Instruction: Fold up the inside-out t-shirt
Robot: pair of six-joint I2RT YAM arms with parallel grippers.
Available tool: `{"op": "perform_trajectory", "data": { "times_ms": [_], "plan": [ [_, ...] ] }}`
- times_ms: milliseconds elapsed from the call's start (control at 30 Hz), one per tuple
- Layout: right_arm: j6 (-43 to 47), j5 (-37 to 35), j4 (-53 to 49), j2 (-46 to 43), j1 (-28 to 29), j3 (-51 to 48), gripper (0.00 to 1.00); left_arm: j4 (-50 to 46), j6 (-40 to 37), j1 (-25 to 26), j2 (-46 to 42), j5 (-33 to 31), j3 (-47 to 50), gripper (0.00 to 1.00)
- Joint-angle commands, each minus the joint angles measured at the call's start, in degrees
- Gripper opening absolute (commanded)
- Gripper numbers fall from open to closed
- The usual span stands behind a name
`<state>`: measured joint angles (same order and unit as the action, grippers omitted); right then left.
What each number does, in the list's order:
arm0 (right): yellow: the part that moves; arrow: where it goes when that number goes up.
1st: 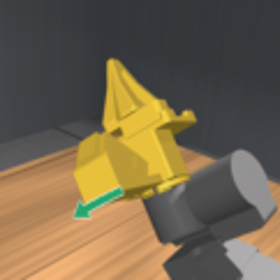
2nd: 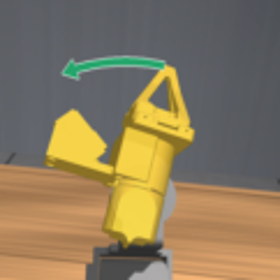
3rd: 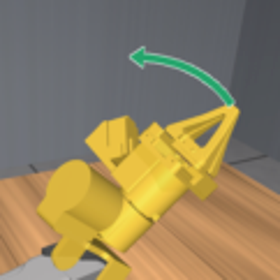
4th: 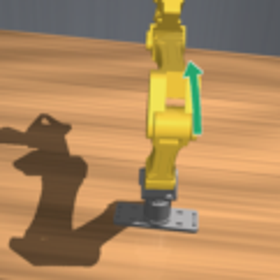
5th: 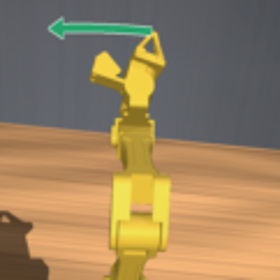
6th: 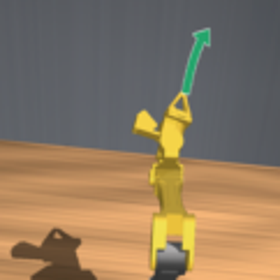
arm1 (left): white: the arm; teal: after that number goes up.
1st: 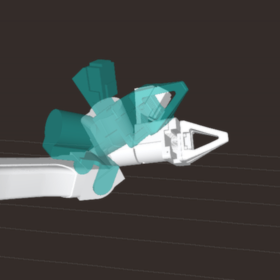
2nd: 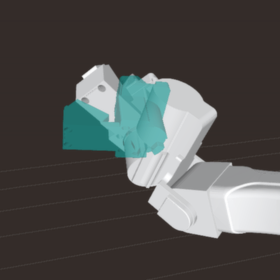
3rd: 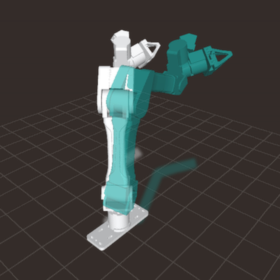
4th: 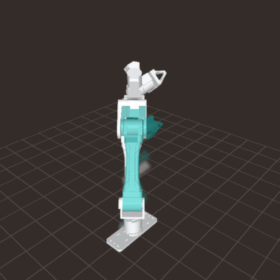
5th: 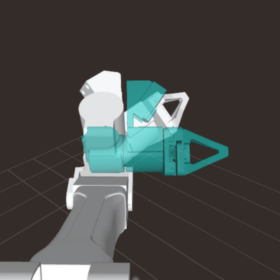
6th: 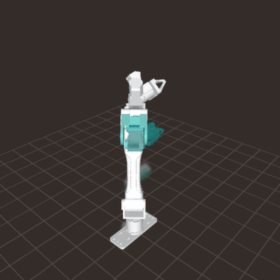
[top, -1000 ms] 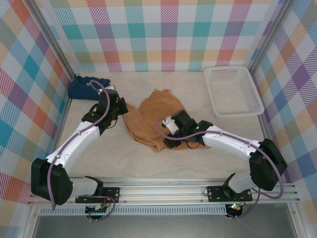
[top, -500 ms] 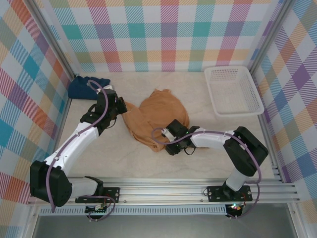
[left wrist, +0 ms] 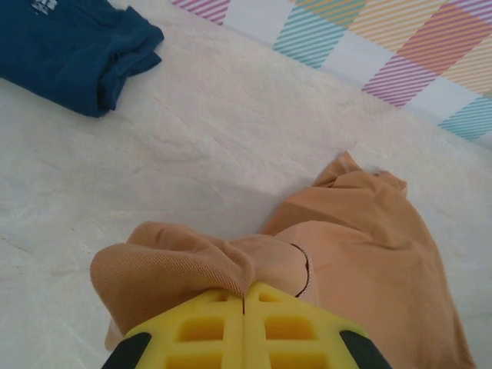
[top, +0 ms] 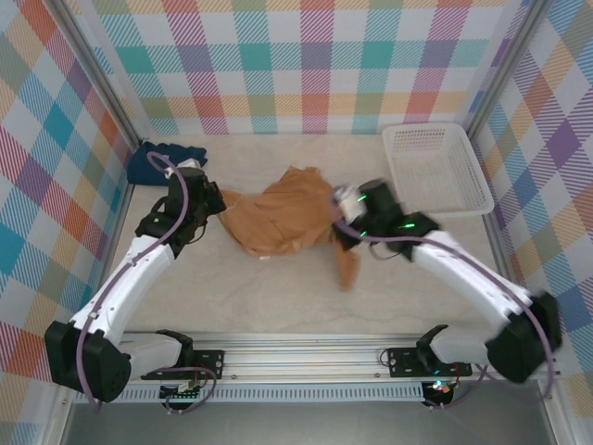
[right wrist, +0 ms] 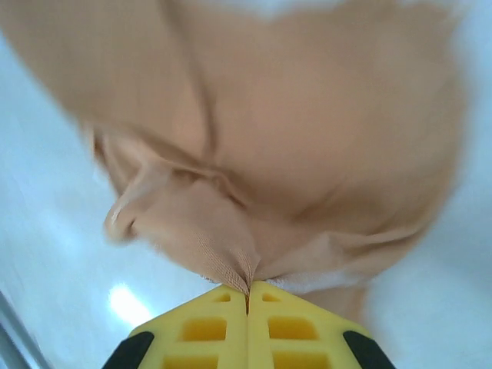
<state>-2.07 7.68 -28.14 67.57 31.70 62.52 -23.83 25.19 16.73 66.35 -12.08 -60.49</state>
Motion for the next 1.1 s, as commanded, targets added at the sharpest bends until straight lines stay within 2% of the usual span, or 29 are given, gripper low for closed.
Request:
{"op": "perform_trajectory", "data": {
  "times_ms": [0, 233, 333, 467, 567, 633, 667, 800, 900, 1067],
  "plan": [
    [-1.7, 9.6, -3.7, -6.4, -5.9, 5.3, 0.00, -5.0, -1.7, -0.3, -4.0, -1.4, -3.8, 0.00],
    [-0.6, 4.5, -10.3, -5.0, -12.6, 10.6, 0.00, -7.5, -1.2, -0.2, -7.9, 7.3, 1.1, 0.00],
    [-1.5, 1.7, -12.2, -2.2, -14.8, 10.6, 0.00, -7.4, -0.2, 0.2, -5.9, 11.5, 5.3, 0.00],
    [-3.4, -4.0, -13.1, 3.2, -16.0, 10.1, 0.00, -4.5, 1.0, 1.1, -0.7, 15.9, 9.8, 0.05],
    [-3.7, -7.5, -12.9, 6.9, -16.1, 9.7, 0.00, -3.7, 0.6, 1.1, 2.3, 15.5, 10.8, 0.15],
    [-3.8, -7.4, -12.3, 8.7, -16.1, 9.7, 0.00, -4.2, -0.8, 1.2, 2.4, 14.3, 11.0, 0.26],
    [-3.9, -6.9, -12.0, 9.6, -16.1, 9.7, 0.00, -4.4, -1.8, 1.3, 1.9, 14.1, 11.2, 0.34],
    [-4.3, -5.8, -10.9, 12.4, -16.1, 9.6, 0.00, -3.4, -5.6, 3.6, -0.3, 16.5, 13.5, 0.56],
    [-4.3, -5.5, -10.3, 13.9, -16.1, 9.6, 0.00, -1.1, -7.5, 7.4, -1.5, 17.9, 16.2, 0.62],
    [-3.9, -5.1, -10.2, 14.8, -16.1, 10.3, 0.00, -1.5, -6.0, 10.0, 0.4, 15.7, 18.0, 0.62]
  ]
}}
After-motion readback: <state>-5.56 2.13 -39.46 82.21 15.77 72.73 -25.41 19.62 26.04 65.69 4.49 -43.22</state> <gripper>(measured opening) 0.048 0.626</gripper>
